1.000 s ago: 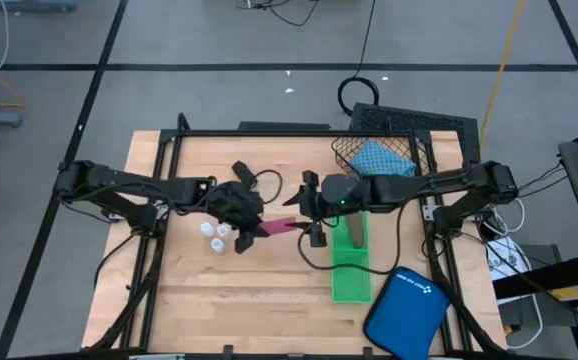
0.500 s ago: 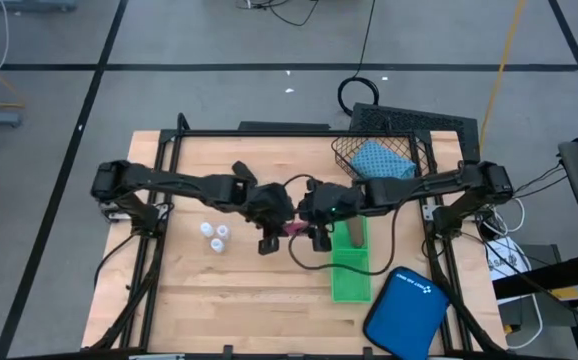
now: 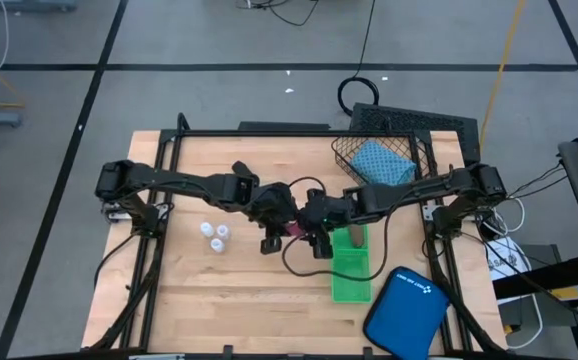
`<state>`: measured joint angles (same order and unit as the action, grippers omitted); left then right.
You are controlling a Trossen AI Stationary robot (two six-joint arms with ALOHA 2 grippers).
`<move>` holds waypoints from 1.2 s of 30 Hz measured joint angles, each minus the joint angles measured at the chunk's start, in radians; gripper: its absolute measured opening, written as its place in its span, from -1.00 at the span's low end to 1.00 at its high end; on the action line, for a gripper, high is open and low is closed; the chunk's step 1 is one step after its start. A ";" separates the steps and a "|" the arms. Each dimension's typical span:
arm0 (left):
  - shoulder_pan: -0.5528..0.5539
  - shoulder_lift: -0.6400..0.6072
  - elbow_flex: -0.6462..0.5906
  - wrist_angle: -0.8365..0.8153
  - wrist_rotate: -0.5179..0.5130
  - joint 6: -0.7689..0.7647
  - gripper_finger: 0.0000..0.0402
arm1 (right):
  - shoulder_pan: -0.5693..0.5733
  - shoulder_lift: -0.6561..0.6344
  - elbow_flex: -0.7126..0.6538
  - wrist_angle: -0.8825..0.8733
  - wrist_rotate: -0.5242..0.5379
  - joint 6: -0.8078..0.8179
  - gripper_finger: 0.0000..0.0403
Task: Pick & Place Medicine items
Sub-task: Put the pink bandage into the top green basket
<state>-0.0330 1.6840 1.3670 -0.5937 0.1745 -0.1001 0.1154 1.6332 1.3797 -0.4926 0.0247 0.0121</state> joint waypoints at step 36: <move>-0.022 -0.180 0.001 0.106 -0.086 0.207 -0.05 | 0.233 -0.073 -0.041 -0.245 0.265 0.685 -0.68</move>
<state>-0.0553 1.5044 1.3682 -0.4882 0.0884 0.1066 0.3479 1.5597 1.3392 -0.7374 0.2902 0.6975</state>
